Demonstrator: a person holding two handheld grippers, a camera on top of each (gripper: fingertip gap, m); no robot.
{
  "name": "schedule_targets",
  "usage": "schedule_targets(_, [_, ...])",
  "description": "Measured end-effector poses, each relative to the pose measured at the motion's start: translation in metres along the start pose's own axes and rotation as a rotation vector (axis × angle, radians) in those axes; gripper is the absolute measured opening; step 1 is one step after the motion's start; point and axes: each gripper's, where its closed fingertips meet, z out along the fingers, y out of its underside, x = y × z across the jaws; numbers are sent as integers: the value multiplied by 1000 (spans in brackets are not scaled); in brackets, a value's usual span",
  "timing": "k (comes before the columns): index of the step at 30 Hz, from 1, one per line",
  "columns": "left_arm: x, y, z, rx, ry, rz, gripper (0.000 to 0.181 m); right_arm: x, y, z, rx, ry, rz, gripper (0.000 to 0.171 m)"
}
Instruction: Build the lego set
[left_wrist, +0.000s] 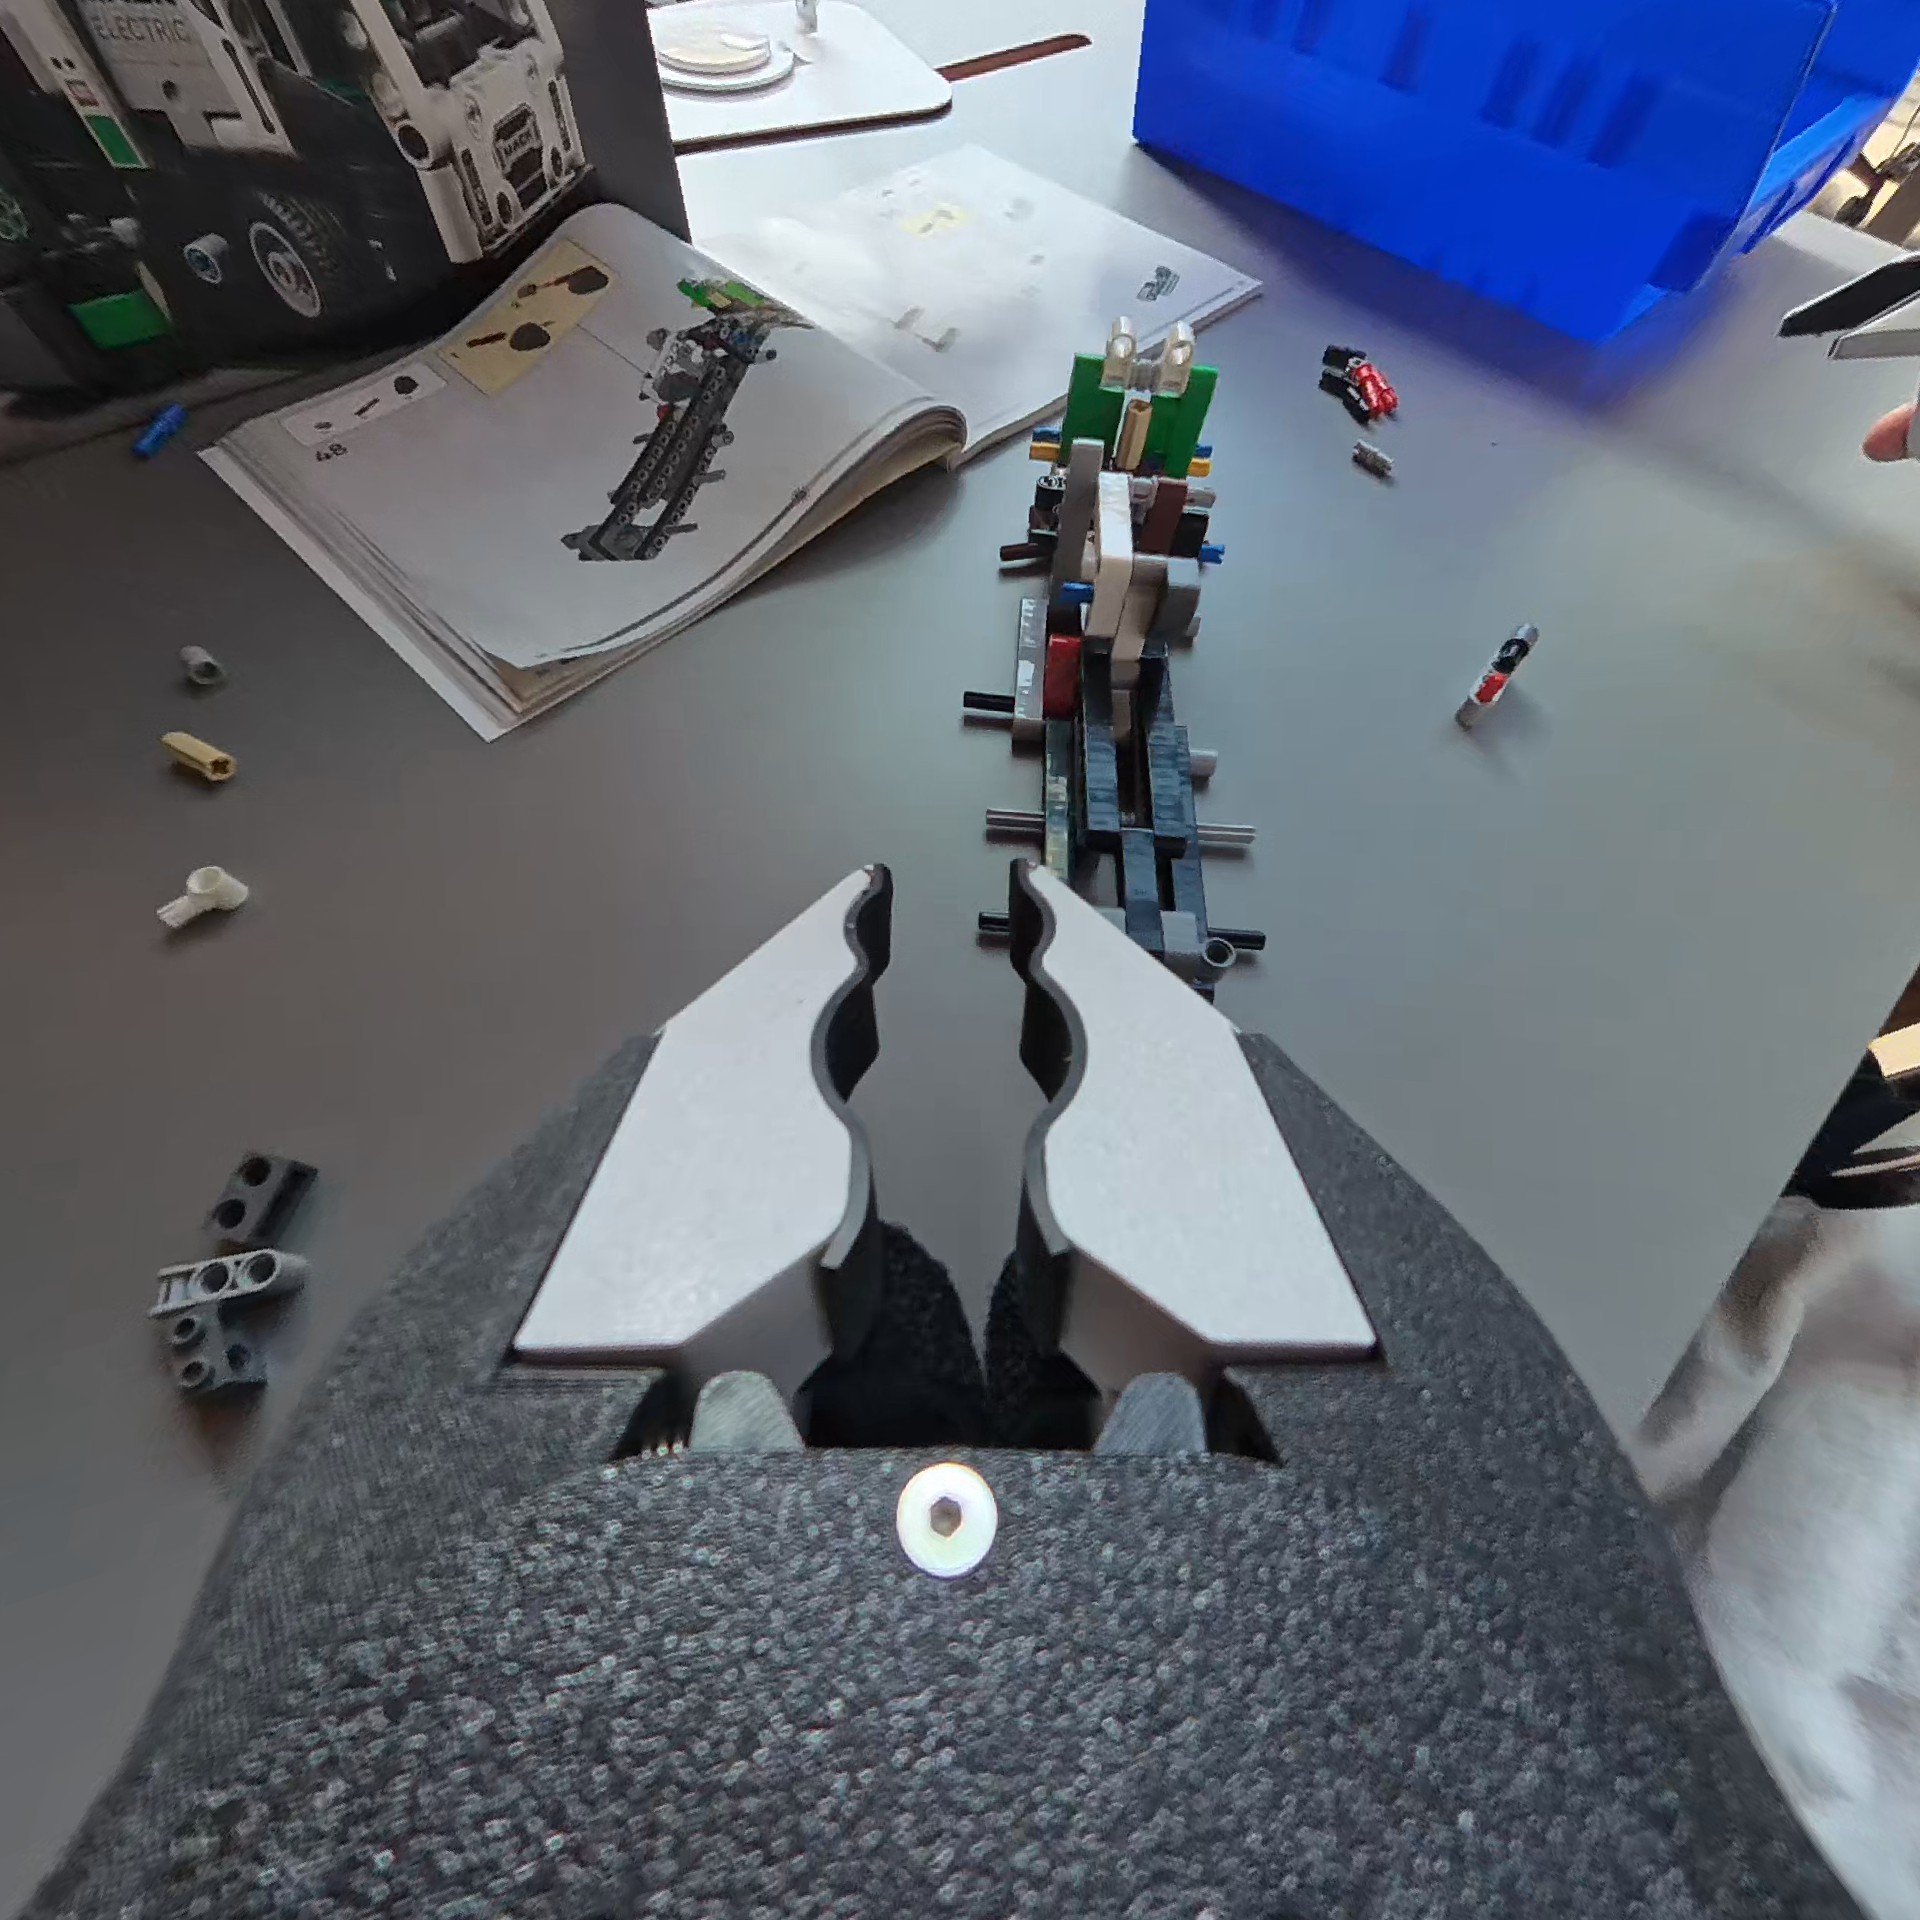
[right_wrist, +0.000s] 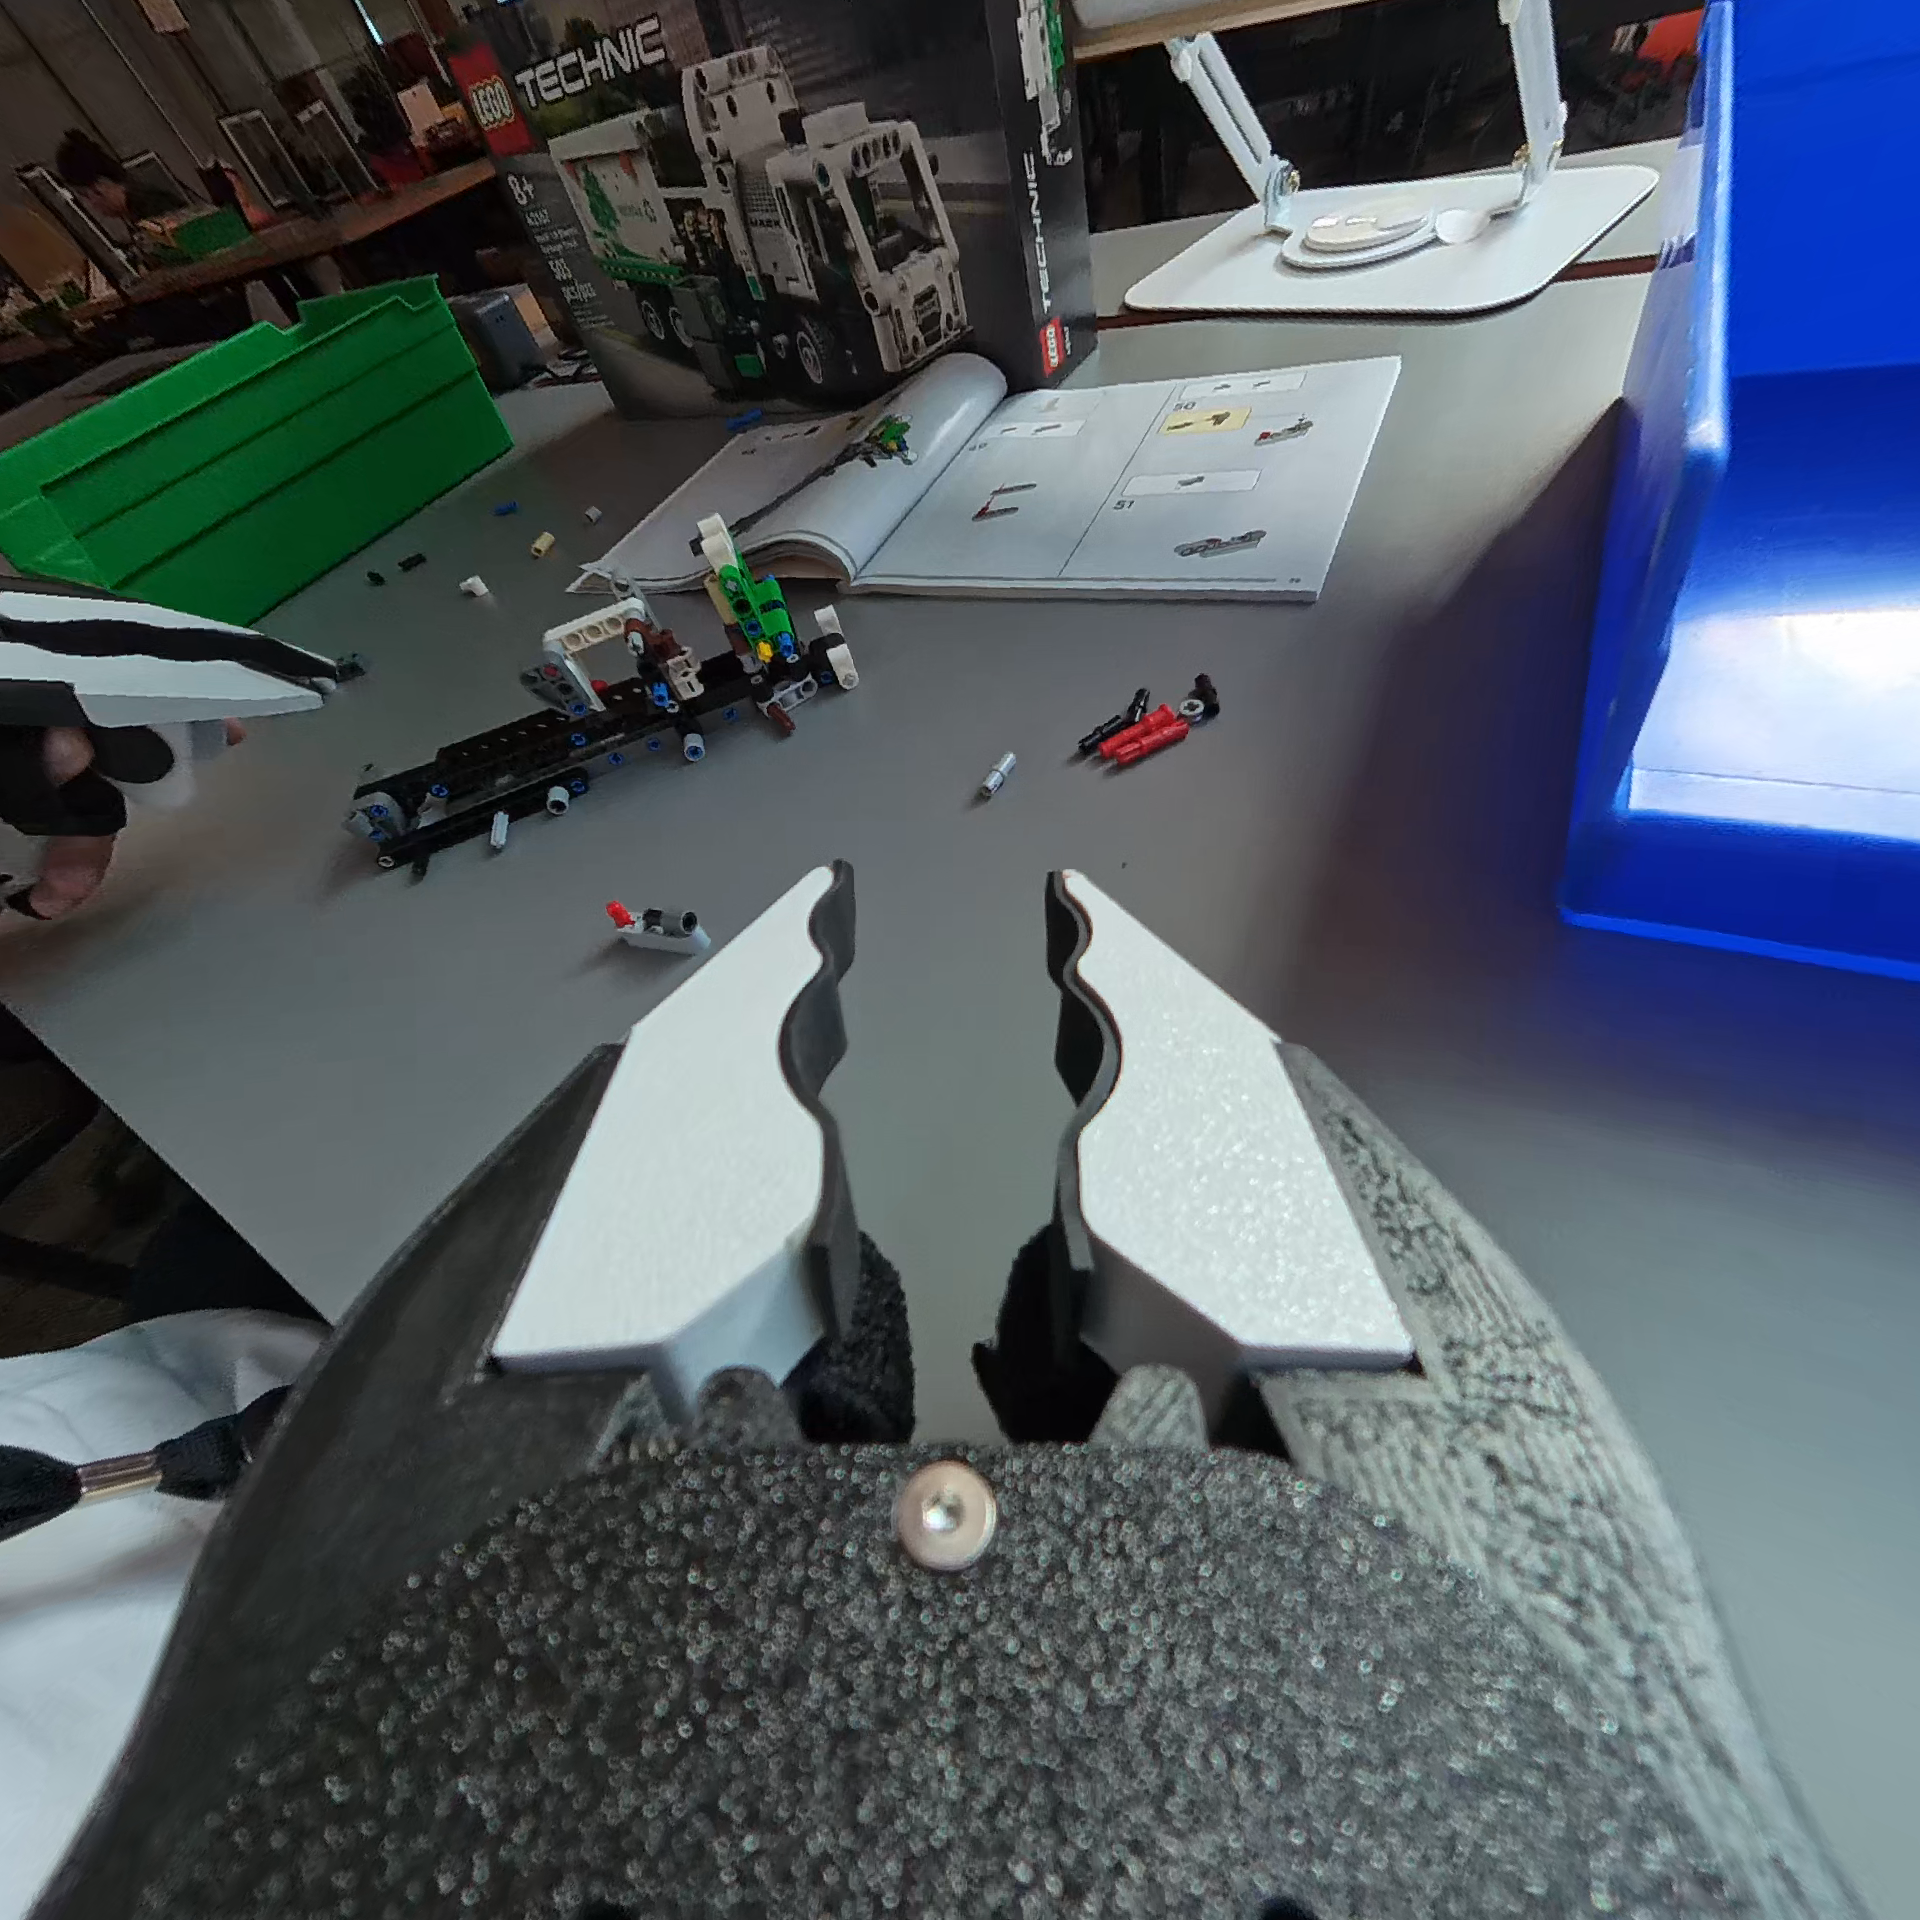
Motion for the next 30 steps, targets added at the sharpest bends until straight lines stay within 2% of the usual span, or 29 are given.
schedule_targets(7, [-36,-4,1,66,-86,4,23,7,-11,4,58,112,-107,38])
schedule_targets(12, [-46,-8,-9,116,-118,-16,23,16,-10,14,2,111,-107,36])
schedule_targets(16, [-44,0,0,49,-68,-37,27,27,-26,30,3,116,-186,25])
schedule_targets(19, [-44,1,1,40,-75,-29,27,41,-42,48,16,155,-228,25])
schedule_targets(24, [-46,8,7,-12,-66,-55,27,59,-48,68,21,199,-203,27])
schedule_targets(30, [-50,11,9,-30,-56,-100,27,66,-36,86,-53,206,-223,27])
